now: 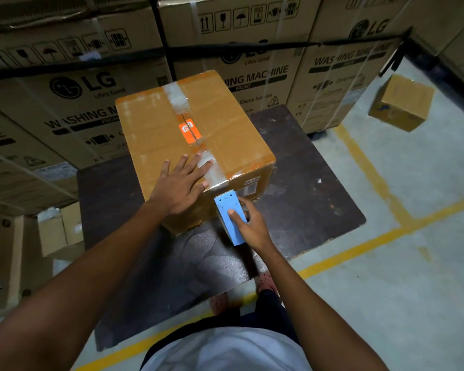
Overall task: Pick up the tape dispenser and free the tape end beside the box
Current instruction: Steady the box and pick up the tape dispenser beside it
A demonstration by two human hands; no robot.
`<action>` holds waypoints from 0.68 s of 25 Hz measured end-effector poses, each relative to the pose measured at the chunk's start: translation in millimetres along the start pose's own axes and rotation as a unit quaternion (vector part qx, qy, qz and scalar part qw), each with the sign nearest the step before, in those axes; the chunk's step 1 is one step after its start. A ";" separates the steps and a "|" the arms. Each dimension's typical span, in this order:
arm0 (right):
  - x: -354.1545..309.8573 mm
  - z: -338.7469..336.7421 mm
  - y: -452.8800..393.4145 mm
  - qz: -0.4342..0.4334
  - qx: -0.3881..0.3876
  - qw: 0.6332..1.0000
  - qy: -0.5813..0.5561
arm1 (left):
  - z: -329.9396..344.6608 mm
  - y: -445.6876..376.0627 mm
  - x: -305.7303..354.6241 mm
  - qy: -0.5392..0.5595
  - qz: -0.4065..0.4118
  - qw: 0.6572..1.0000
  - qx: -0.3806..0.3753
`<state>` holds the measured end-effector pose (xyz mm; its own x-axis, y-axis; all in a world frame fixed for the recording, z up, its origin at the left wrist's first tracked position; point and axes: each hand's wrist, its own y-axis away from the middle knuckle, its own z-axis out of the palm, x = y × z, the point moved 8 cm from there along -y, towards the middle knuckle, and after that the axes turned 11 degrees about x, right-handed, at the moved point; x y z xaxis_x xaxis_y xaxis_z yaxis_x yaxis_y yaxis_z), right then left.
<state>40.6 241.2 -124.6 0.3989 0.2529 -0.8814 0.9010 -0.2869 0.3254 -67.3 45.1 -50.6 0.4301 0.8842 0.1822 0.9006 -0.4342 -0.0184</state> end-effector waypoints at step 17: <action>-4.1 2.1 8.7 0.101 0.102 0.990 0.007 | 4.5 -4.0 3.6 0.009 -0.032 0.999 0.015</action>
<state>46.4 235.7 -118.8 0.5703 0.1839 -0.8006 0.7506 -0.5127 0.4169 -69.1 50.8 -54.3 0.3704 0.9069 0.2007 0.9279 -0.3710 -0.0358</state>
